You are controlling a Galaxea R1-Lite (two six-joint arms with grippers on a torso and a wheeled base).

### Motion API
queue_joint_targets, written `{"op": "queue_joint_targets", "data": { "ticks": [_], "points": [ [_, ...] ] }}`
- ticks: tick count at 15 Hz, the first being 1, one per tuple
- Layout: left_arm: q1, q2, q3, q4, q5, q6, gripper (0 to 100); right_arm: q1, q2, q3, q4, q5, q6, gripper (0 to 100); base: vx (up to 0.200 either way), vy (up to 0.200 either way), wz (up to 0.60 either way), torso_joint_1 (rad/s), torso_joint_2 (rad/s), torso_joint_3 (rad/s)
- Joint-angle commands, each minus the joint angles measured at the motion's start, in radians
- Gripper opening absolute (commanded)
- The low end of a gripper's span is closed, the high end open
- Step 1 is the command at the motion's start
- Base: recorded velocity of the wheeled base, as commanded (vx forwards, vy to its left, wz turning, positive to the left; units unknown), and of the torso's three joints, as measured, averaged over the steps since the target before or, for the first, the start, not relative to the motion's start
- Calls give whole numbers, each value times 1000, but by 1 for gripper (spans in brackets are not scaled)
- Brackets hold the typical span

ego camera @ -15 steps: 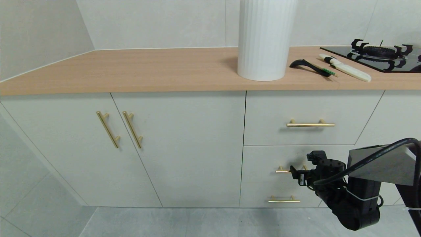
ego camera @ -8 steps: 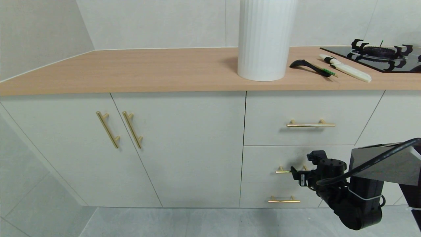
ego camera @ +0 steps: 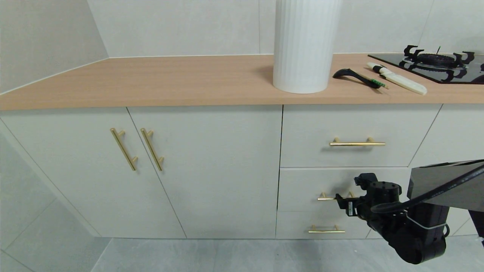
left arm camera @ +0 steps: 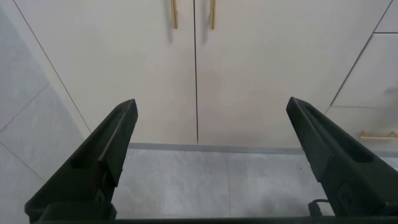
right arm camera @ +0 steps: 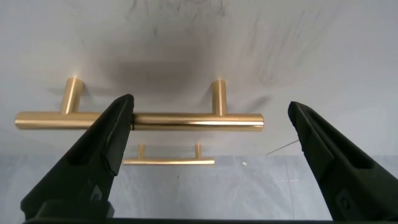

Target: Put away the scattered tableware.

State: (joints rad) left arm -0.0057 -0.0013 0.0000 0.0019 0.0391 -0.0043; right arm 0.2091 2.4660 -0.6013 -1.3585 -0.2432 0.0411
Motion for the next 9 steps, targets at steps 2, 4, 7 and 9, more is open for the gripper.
{"op": "queue_joint_targets", "data": {
  "ticks": [2,4,7,9],
  "points": [
    [0,1,0,1,1,0,100,1,-22,12,29,4,0,100,0,0,0,0,0,0],
    [0,1,0,0,1,0,100,1,-38,18,55,13,0,100,0,0,0,0,0,0],
    [0,1,0,0,1,0,100,6,-85,48,73,15,0,100,0,0,0,0,0,0],
    [0,1,0,0,1,0,100,10,-202,78,183,45,0,100,0,0,0,0,0,0]
  ]
}}
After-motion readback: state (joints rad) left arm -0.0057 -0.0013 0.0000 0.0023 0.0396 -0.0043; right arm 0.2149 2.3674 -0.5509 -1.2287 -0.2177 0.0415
